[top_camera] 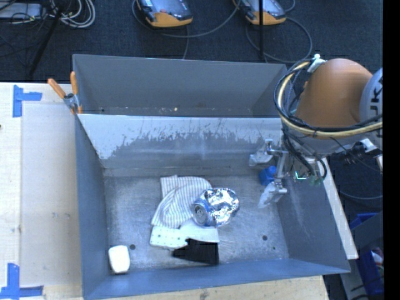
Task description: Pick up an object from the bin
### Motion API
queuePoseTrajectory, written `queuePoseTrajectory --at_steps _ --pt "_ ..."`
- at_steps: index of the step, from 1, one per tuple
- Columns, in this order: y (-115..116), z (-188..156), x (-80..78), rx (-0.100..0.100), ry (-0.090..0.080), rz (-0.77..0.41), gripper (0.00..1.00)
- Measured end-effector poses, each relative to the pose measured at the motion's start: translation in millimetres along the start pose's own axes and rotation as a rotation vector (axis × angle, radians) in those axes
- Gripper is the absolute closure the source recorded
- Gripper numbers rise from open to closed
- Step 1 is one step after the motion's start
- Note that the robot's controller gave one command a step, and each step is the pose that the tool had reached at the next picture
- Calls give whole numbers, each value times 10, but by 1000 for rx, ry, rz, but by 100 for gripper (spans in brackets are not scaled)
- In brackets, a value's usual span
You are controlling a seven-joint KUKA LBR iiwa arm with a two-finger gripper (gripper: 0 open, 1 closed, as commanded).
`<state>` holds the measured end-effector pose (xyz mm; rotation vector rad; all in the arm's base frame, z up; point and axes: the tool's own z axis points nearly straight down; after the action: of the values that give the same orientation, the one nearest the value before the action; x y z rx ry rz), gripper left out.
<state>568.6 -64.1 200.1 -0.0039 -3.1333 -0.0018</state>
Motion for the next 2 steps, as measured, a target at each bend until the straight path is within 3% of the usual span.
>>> queuePoseTrajectory --at_steps 1,2 --pt "1 -44 -16 1 -8 -1 0" --pt "56 126 -130 3 -14 -69 0"
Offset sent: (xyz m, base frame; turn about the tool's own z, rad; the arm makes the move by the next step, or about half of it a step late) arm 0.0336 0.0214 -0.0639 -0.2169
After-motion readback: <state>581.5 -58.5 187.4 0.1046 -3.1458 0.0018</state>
